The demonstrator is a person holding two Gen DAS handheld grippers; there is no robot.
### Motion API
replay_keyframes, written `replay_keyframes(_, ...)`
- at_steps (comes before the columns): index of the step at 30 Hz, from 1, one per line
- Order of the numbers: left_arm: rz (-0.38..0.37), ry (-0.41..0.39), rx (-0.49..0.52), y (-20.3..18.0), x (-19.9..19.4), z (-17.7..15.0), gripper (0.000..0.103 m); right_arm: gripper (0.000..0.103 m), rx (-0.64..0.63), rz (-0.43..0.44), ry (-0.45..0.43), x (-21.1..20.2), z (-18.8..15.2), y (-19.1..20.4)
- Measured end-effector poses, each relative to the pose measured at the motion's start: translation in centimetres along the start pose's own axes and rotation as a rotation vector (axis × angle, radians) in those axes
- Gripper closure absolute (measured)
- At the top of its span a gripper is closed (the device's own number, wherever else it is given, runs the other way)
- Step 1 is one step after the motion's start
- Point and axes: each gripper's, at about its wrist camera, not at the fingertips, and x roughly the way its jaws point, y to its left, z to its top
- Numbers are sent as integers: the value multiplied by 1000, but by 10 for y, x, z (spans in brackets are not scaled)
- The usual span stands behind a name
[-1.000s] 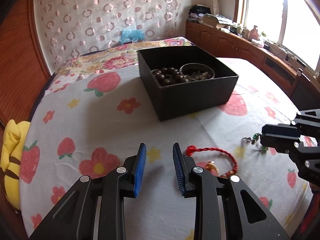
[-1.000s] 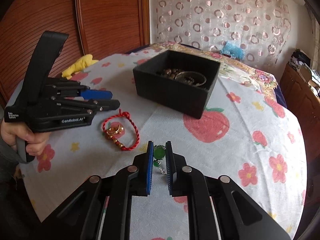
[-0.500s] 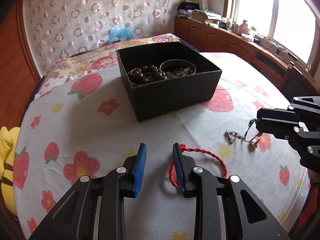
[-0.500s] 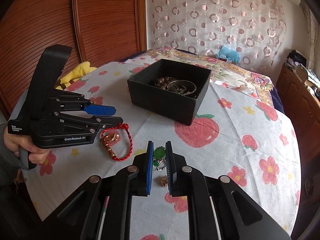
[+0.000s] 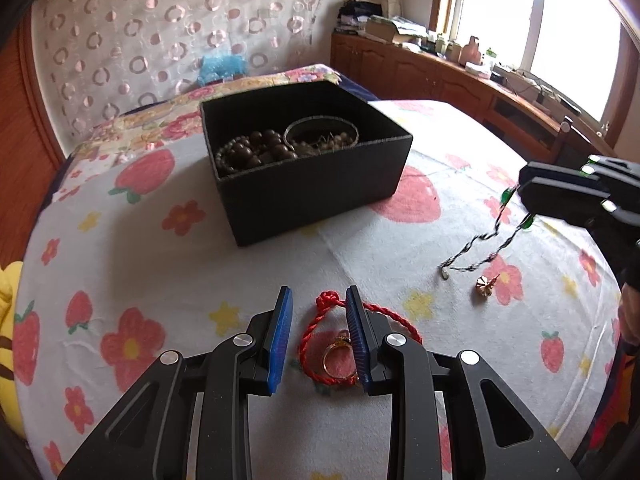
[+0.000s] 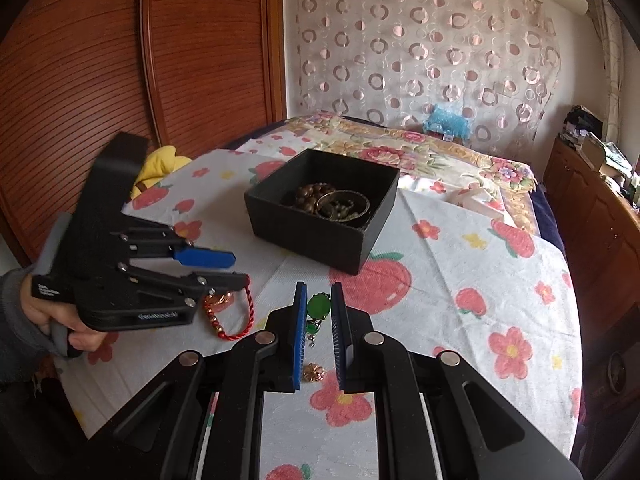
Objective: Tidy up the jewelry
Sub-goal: 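Drop the red bracelet in the box with left tool while the right drops the pendant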
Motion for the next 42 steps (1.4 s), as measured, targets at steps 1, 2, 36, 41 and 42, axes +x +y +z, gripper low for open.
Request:
replay_keyframes(1, -2, 3, 0, 0, 2, 0, 78, 90, 0, 0, -2, -1, 0, 0)
replay_keyframes(2, -6, -1, 2, 1, 2, 1, 80, 90, 0, -1, -4, -2, 1, -1)
replay_keyframes(36, 14, -229, -18, 8, -82, 52, 97, 90, -22, -6, -82, 3, 79, -13)
replay_keyframes(41, 30, -240, -18, 12, -80, 61, 97, 90, 26, 21, -88, 17, 102, -24)
replay_keyframes(42, 31, -240, -20, 12, -80, 62, 97, 90, 45, 36, -88, 21, 108, -27)
